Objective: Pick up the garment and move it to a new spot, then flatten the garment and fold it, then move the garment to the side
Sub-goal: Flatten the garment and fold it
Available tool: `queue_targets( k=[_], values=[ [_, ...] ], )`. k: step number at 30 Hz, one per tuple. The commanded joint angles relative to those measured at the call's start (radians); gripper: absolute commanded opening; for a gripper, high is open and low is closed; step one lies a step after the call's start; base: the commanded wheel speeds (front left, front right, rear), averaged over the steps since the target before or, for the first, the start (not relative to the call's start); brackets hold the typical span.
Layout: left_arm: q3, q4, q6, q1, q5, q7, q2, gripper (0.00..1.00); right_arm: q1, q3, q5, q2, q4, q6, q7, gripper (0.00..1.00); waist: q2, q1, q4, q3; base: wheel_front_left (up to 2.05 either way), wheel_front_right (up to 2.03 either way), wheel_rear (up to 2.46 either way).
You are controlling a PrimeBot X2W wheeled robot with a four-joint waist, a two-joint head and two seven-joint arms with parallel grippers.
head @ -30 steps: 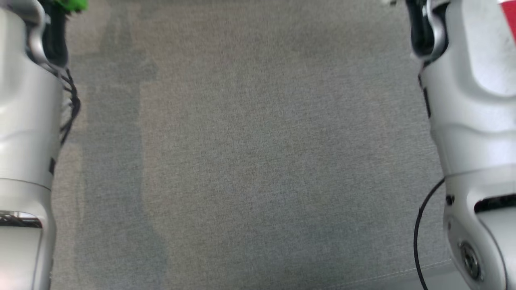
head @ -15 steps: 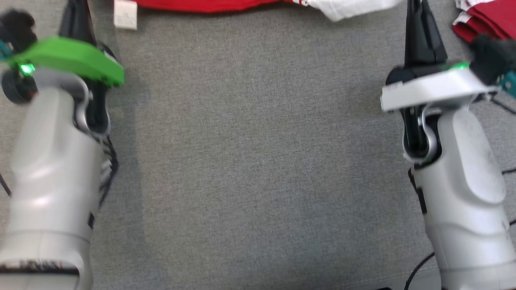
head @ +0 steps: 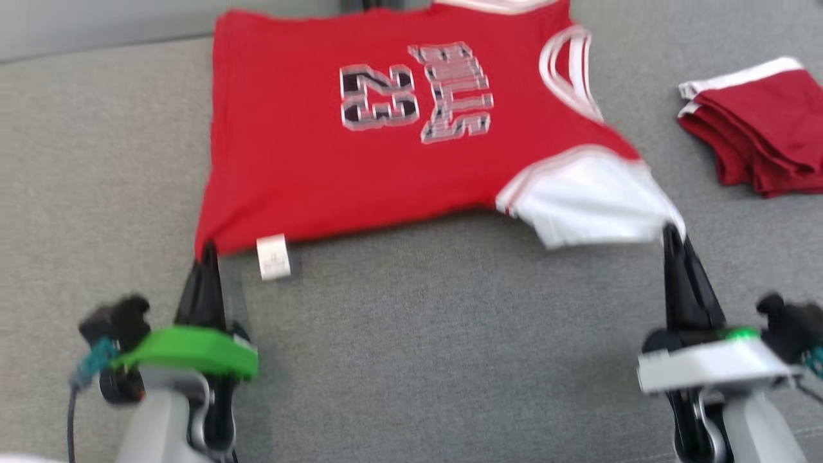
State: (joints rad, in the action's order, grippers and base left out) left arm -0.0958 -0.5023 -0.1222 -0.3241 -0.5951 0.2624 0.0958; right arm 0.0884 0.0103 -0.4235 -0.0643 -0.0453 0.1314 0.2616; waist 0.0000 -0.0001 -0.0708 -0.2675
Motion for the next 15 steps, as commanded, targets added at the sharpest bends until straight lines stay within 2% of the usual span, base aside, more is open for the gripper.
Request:
queue_targets(
  k=[1, 5, 9, 15],
  values=[
    [0.008, 0.033, 0.0, 0.077, -0.002, 0.003, -0.006, 0.0, -0.068, -0.01, -0.006, -0.007, 0.023, -0.002, 0.0, 0.0, 0.0, 0.0001, 0.022, 0.147, 0.0, 0.0, 0.0],
    [-0.006, 0.143, 0.021, 0.252, -0.005, 0.0, -0.017, 0.0, -0.221, -0.032, -0.016, -0.004, 0.115, -0.002, -0.04, 0.0, 0.0, 0.0001, 0.026, 0.218, 0.0, 0.0, 0.0],
    [-0.024, 0.249, 0.054, 0.384, -0.015, -0.048, -0.021, 0.0, -0.325, -0.041, -0.023, 0.002, 0.182, -0.002, -0.097, 0.0, 0.0, 0.0001, 0.032, 0.257, 0.0, 0.0, 0.0],
    [-0.046, 0.313, 0.093, 0.453, -0.016, -0.107, -0.017, 0.0, -0.352, -0.029, -0.029, 0.009, 0.144, -0.002, -0.12, 0.0, 0.0, 0.0001, 0.036, 0.267, 0.0, 0.0, 0.0]
  ],
)
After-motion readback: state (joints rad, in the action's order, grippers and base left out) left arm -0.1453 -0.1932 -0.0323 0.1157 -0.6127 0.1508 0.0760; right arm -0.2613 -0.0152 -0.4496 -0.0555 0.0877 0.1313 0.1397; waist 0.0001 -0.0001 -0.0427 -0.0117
